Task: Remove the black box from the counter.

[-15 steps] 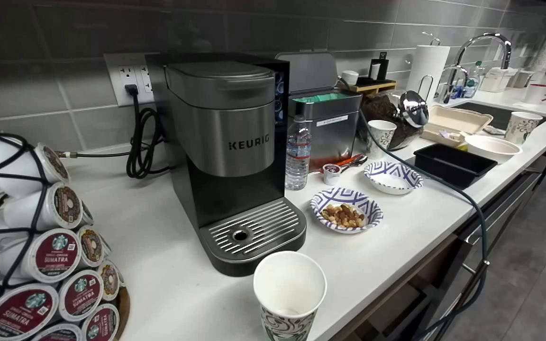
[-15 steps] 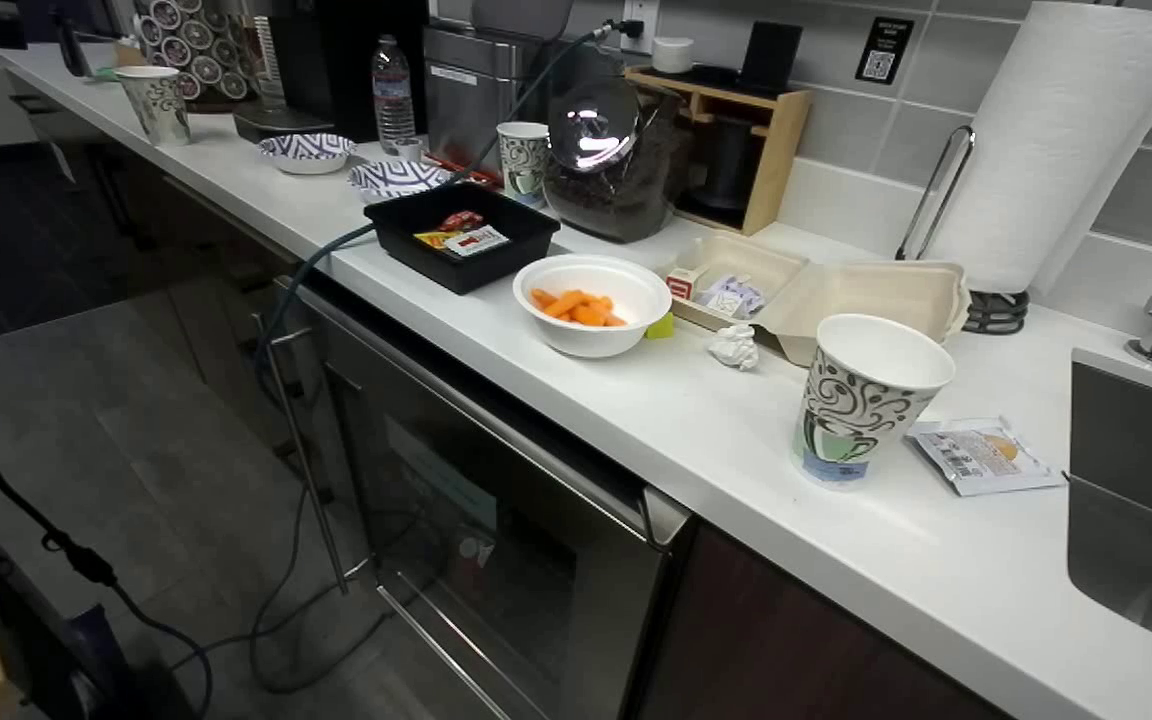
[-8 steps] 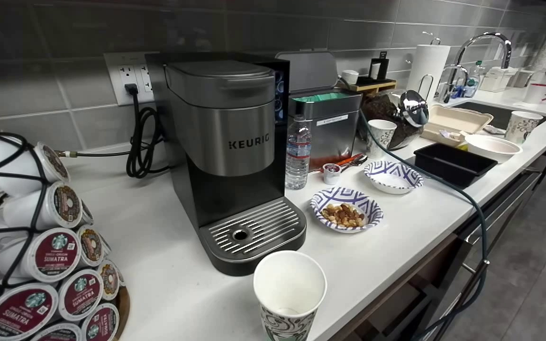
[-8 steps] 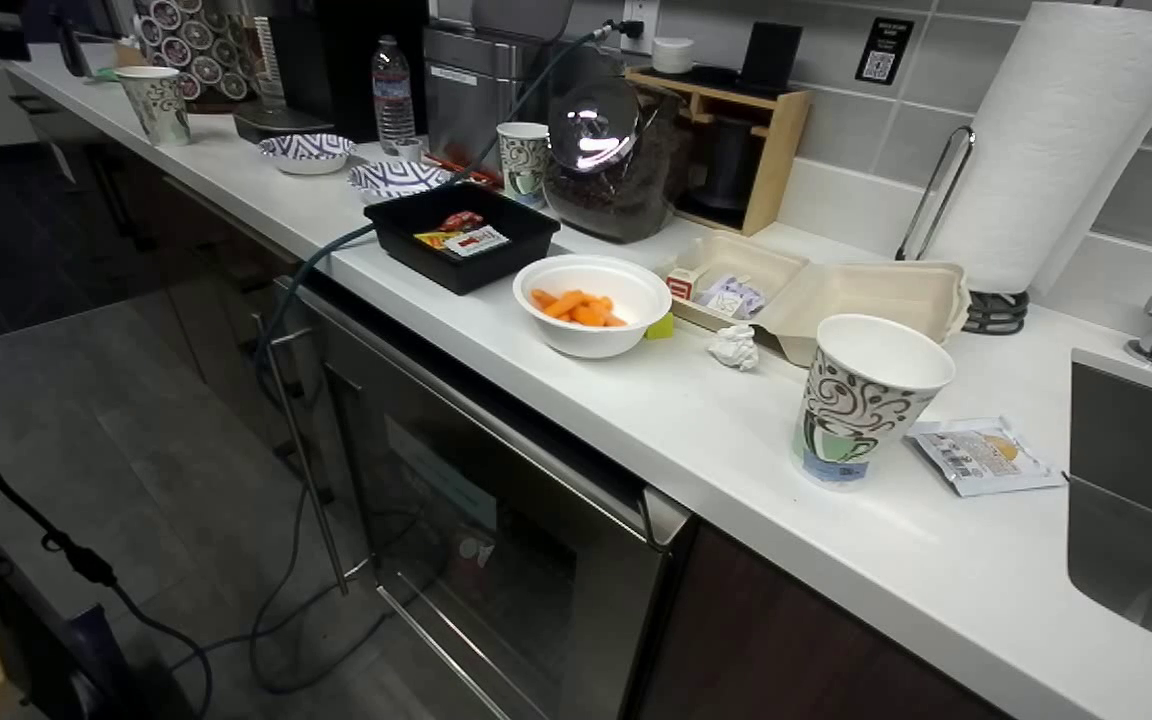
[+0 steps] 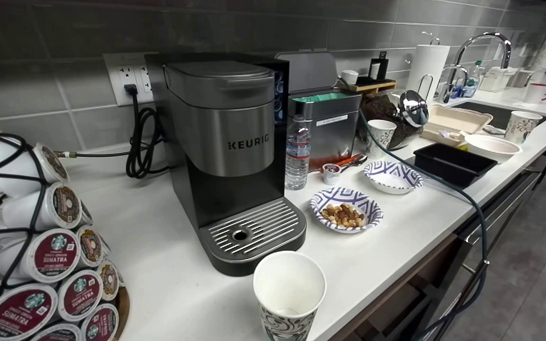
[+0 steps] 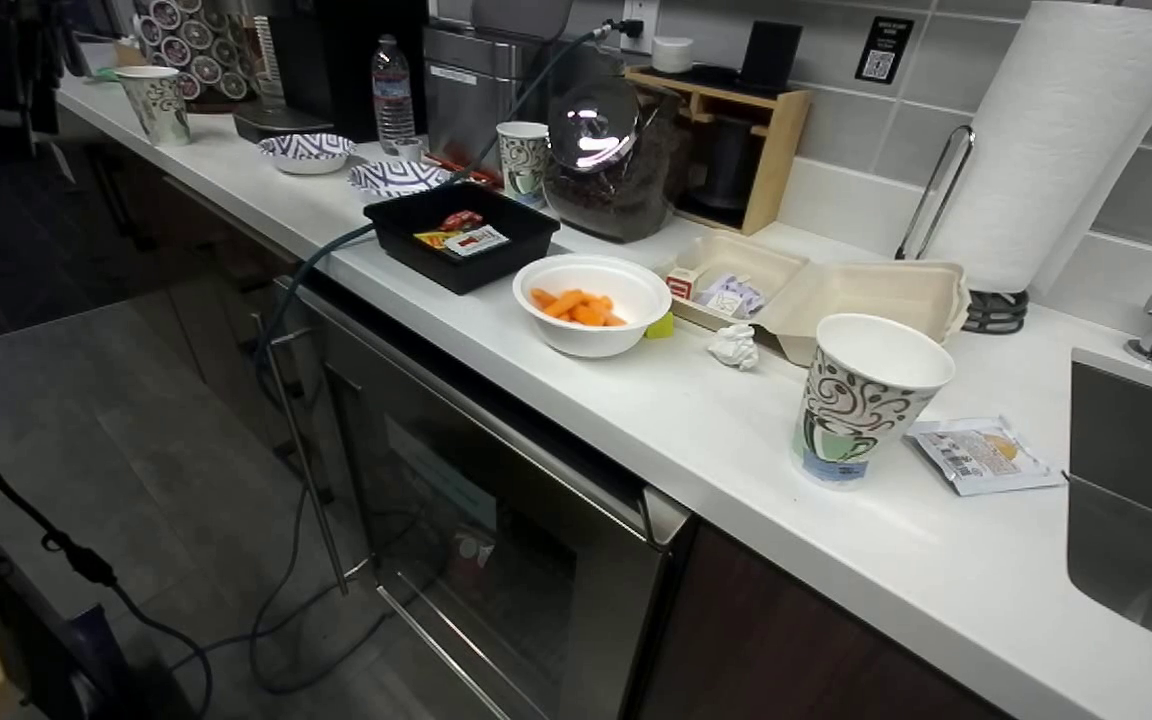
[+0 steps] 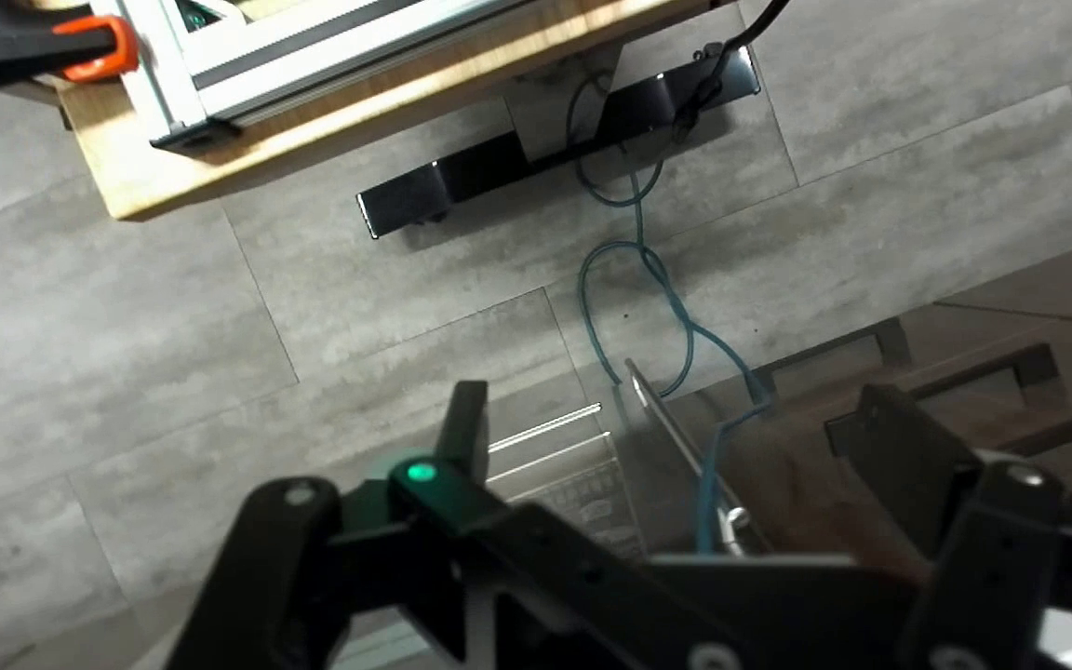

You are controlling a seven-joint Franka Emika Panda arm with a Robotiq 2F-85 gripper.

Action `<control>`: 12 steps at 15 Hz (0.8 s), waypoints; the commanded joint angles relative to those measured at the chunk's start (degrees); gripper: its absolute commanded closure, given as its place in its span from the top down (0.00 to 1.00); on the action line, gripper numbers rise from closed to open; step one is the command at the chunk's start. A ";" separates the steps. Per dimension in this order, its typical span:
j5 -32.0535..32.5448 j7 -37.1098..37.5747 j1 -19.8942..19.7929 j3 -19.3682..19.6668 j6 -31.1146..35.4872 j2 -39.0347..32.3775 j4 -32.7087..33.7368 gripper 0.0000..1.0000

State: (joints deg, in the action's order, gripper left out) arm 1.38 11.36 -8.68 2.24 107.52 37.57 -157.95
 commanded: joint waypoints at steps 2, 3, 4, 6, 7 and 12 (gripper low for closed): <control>0.39 0.98 -3.87 2.43 -0.17 -0.72 0.89 1.00; 0.45 0.62 -4.81 3.07 -0.16 -0.91 1.23 1.00; 0.45 0.53 -4.80 3.10 -0.16 -0.93 1.28 1.00; 0.46 0.63 -4.31 2.61 -0.17 -0.93 1.28 1.00; -2.42 5.29 -3.97 1.44 -2.28 -2.71 2.99 1.00; -6.14 18.50 -6.76 0.56 2.13 -8.60 7.33 1.00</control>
State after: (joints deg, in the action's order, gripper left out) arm -3.34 24.74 -13.11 2.68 107.26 33.93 -153.79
